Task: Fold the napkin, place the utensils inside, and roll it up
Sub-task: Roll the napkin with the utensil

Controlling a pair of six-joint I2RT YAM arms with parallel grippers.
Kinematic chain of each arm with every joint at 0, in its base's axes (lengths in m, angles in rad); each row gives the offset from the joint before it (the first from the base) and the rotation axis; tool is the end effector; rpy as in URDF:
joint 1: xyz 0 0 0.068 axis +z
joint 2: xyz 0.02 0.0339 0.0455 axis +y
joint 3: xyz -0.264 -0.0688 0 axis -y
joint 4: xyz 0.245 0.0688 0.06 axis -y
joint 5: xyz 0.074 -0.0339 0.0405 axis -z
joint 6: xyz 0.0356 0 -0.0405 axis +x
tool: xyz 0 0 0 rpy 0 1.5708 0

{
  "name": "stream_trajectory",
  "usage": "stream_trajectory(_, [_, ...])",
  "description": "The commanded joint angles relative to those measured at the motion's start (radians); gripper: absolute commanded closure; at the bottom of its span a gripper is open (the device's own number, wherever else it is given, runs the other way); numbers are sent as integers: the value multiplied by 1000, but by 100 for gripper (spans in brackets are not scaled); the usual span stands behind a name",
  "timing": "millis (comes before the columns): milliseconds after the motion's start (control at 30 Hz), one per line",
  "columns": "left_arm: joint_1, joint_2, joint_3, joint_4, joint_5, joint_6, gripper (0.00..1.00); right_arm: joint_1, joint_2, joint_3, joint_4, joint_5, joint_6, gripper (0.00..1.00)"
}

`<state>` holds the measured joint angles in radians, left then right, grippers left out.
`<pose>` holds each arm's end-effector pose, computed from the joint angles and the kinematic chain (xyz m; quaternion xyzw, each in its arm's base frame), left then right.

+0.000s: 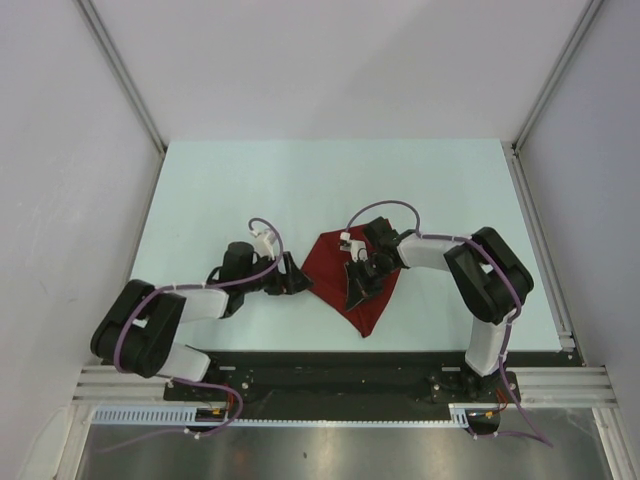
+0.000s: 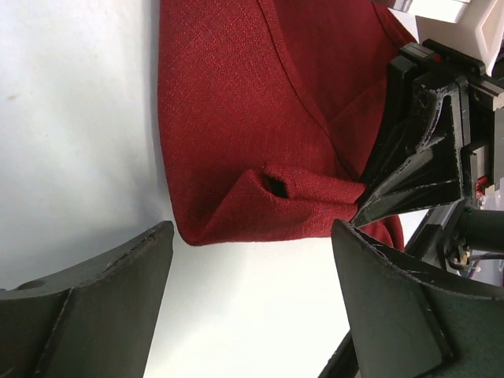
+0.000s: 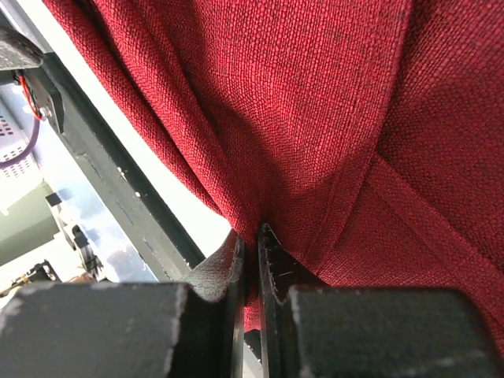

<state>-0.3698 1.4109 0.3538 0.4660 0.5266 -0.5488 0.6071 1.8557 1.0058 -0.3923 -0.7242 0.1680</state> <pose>0.2151 -0.1026 0.1318 0.0458 0.8595 -0.4073 0.3054 0.2604 0.2096 0.1271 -0.2575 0.8878 0.3814 0.0095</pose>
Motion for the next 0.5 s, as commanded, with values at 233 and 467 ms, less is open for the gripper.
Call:
stream_trajectory(233, [0,132,20,180,49,0,26,-7,39,20,0,9,-33,100])
stream_trajectory(467, [-6,194,28,260,62,-31,56,-7,45,24,-3,0,-42,100])
